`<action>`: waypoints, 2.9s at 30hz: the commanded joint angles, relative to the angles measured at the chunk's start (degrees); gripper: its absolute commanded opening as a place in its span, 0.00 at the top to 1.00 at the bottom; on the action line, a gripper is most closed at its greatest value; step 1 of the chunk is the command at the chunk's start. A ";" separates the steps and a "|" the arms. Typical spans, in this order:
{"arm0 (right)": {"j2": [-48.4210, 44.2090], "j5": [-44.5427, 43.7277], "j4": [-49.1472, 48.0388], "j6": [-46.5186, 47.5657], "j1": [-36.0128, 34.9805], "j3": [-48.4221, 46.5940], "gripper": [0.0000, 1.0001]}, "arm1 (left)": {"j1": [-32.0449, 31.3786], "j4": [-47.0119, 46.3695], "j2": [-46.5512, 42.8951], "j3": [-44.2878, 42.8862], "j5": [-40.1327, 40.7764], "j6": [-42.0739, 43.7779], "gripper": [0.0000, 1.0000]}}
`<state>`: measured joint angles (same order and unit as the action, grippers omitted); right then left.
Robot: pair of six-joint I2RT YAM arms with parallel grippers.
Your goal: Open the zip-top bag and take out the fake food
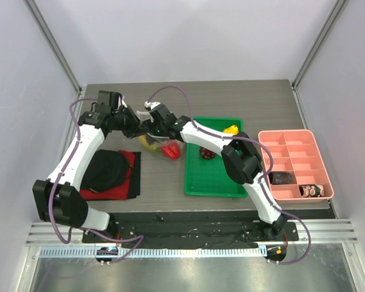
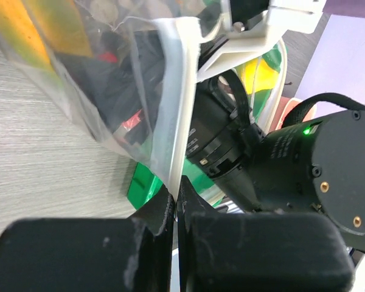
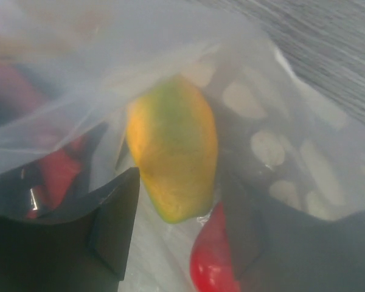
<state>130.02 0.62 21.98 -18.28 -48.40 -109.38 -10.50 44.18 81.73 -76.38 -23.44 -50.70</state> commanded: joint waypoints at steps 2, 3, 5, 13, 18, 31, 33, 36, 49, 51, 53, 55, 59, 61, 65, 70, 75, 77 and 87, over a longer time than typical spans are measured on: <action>2.61 1.05 0.00 -0.26 -1.52 -1.71 0.38 | -0.13 -2.26 -2.81 3.34 -0.29 -0.37 1.00; 2.96 1.31 -0.09 -0.26 -1.69 -1.88 0.37 | -0.13 -2.00 -3.16 4.04 0.58 -0.11 1.00; 3.84 1.66 -0.18 0.26 -2.22 -2.24 0.35 | -0.13 -1.30 -4.12 4.74 1.12 0.60 1.00; 5.43 -2.73 -0.18 1.58 -2.57 -2.58 0.40 | -0.13 0.29 -5.71 6.59 3.22 2.09 1.00; 2.27 -5.01 3.24 4.74 -2.49 -5.92 0.69 | -0.22 0.03 -5.01 6.77 4.19 2.45 1.00; -8.46 -4.86 21.43 -3.15 -1.26 -13.75 0.87 | -0.13 -0.15 -0.70 3.17 7.10 5.96 1.00; -9.16 -2.74 22.32 -4.47 -0.55 -15.76 0.89 | -0.13 -0.33 -0.17 2.82 6.83 5.96 1.00; -9.87 2.61 24.86 -6.32 -0.20 -18.92 0.91 | -0.13 -0.41 0.97 1.68 7.09 5.96 1.00; -18.57 15.62 30.23 -8.52 2.17 -10.94 0.99 | 0.13 -0.50 1.49 -3.07 9.91 4.82 1.00; -19.35 18.70 30.23 -9.31 2.17 -10.77 0.98 | 0.13 -0.24 2.20 -3.51 9.73 5.08 1.00; -20.41 20.73 29.97 -10.11 2.17 -10.50 0.98 | 0.13 -0.15 2.46 -3.78 10.25 5.26 1.00; -21.99 20.91 29.62 -10.28 2.26 -11.02 0.99 | 0.31 -0.15 2.81 -3.78 10.52 5.52 1.00; -26.30 13.46 31.10 -11.51 3.48 -12.87 0.99 | 0.74 0.37 3.43 -4.56 10.78 5.87 1.00; -30.15 6.72 33.56 -12.21 4.63 -12.17 0.99 | 0.75 1.25 3.52 -6.49 11.05 6.31 1.00; -39.03 -0.34 35.42 -13.62 8.58 1.04 0.98 | 0.83 2.75 3.26 -10.62 9.82 6.49 1.00; -51.15 -2.47 32.00 -14.50 14.38 19.62 0.98 | 0.83 2.84 5.18 -14.23 7.72 5.79 1.00; -57.58 -1.41 20.70 -10.82 16.41 41.23 0.97 | 0.83 -2.61 6.15 -12.57 3.84 7.01 1.00; -60.65 -1.41 16.36 -11.60 16.50 49.25 0.96 | 0.83 -1.30 6.42 -13.96 4.28 8.94 1.00; -64.54 -10.38 9.33 -14.49 16.41 65.60 0.81 | 1.09 -16.93 -2.01 -3.08 0.41 6.13 1.00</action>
<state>67.00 -5.58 39.03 -31.14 -31.86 -48.16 -10.00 37.82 84.66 -83.15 -20.88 -44.62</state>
